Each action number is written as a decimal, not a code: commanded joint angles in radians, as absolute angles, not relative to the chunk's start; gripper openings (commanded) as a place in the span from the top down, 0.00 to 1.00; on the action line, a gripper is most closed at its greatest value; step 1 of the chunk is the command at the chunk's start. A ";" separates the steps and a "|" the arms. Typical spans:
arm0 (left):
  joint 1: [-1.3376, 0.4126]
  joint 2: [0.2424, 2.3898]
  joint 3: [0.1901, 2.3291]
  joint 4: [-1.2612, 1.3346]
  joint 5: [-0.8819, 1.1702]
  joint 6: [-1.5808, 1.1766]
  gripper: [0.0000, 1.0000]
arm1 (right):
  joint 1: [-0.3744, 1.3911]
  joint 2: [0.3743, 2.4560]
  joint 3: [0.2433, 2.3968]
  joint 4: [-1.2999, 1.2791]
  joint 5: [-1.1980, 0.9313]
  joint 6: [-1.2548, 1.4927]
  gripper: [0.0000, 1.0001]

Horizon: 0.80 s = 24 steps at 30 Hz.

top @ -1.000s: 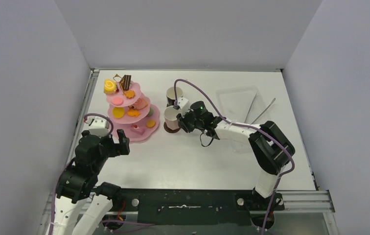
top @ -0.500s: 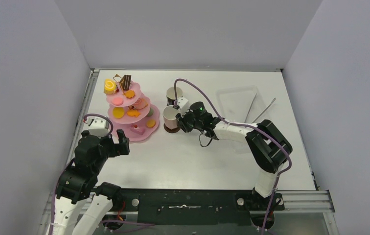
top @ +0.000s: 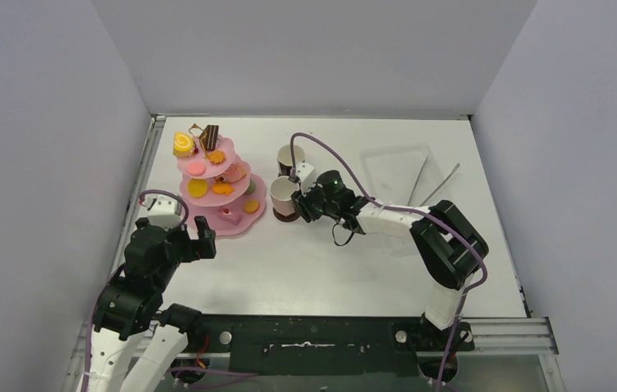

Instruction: Serve the afternoon tea

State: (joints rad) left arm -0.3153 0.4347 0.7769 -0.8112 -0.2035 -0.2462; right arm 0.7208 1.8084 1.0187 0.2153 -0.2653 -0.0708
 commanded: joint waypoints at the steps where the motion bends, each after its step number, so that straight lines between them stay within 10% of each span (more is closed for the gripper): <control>1: -0.318 0.437 0.796 -0.760 -0.189 -0.230 0.03 | 0.727 1.732 1.017 0.287 -0.242 -0.093 0.61; 15: -0.318 0.473 0.833 -0.780 -0.179 -0.266 0.03 | 0.732 1.564 1.016 0.087 -0.220 -0.111 0.02; 24: -0.319 0.598 0.973 -0.844 -0.147 -0.356 0.03 | 0.756 1.287 1.022 -0.189 -0.051 0.065 0.00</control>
